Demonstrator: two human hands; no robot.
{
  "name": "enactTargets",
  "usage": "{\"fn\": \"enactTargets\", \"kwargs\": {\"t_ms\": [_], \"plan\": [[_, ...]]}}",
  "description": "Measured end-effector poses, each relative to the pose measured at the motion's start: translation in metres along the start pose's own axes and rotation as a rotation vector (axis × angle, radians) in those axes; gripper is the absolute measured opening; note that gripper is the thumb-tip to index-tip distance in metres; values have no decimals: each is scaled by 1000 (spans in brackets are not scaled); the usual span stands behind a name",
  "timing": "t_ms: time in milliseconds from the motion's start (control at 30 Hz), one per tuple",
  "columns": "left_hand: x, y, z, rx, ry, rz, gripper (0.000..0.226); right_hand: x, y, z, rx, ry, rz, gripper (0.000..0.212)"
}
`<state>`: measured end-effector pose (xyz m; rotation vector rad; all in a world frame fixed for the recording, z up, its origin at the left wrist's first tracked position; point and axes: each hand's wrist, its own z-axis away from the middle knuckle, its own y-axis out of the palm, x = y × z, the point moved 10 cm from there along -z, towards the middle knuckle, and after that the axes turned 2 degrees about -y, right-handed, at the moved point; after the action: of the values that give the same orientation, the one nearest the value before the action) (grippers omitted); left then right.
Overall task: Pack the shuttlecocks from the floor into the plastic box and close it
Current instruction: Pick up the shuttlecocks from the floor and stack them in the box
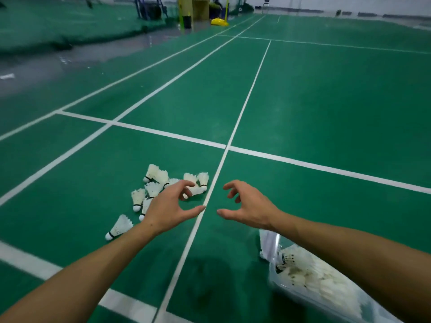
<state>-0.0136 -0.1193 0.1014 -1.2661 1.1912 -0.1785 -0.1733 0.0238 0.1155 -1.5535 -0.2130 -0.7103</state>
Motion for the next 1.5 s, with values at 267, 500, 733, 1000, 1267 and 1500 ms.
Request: {"fn": "enactTargets", "kwargs": {"t_ms": [267,500,733,1000,1267,1500], "plan": [[99,31,-46,30,-182,-95,70,-18,77,-105,35,29,-14,75],[134,62,-115,20,-165,-328,78,-62,109,-184,22,111,60,80],[142,100,-159,156,-72,-507,95,-87,132,-228,116,125,28,97],[146,118,-172,280,-58,-610,86,-95,163,-236,233,124,-2,79],[126,131,-138,390,-17,-616,74,-94,167,-199,305,115,12,80],[79,134,-70,373,39,-512,48,-88,172,-123,312,214,-133,94]]}}
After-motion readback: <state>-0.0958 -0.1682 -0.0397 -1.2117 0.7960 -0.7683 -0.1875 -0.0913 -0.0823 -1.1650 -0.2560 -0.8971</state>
